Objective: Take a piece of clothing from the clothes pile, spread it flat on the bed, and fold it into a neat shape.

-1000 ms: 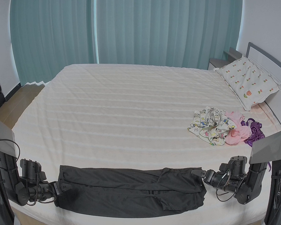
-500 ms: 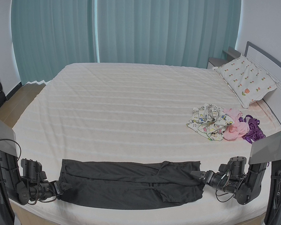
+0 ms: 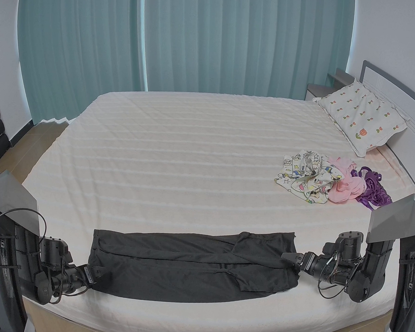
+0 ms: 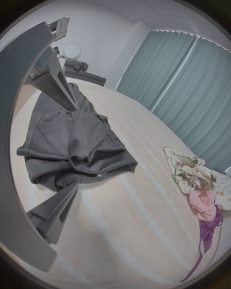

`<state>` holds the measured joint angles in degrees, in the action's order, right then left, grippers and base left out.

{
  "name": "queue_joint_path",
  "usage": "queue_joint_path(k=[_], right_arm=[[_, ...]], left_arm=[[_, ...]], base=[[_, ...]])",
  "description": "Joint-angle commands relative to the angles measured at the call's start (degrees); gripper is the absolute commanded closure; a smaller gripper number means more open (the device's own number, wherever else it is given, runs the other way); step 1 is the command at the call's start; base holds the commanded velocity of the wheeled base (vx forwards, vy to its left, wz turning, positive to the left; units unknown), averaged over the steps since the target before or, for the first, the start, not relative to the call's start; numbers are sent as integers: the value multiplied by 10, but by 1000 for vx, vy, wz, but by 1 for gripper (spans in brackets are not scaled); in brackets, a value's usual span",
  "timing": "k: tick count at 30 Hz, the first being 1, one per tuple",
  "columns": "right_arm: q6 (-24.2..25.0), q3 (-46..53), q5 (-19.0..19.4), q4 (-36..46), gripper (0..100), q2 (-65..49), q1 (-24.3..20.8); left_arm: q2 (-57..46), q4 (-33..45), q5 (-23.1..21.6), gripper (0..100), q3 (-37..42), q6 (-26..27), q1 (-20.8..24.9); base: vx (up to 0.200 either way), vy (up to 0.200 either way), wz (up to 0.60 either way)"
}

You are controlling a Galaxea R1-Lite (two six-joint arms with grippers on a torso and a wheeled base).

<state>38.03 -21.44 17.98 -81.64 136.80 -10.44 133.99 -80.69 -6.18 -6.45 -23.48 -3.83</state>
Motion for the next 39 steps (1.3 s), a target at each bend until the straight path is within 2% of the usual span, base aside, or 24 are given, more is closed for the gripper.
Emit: queue_joint_path(k=[1,8,21,22,29,34,39], right_arm=[[0,0,0,0,0,1,0],[0,1,0,0,0,1,0],[0,1,0,0,0,1,-1],[0,1,0,0,0,1,-1],[0,1,0,-1,0,5,-1],[0,1,0,-1,0,1,-2],[0,1,0,-1,0,4,-6]], left_arm=[[30,-3,0,100,-2,-2,-3],[16,-3,4,100,21,-3,-17],[15,-3,20,100,38,1,-15],[15,-3,20,0,38,1,-15],[-10,-3,20,0,35,-4,-26],[-101,4,20,0,30,-17,-46],[-101,6,20,0,-31,-41,-43]], base=[[0,0,0],[0,0,0],[0,0,0],[0,0,0],[0,0,0],[0,0,0],[0,0,0]])
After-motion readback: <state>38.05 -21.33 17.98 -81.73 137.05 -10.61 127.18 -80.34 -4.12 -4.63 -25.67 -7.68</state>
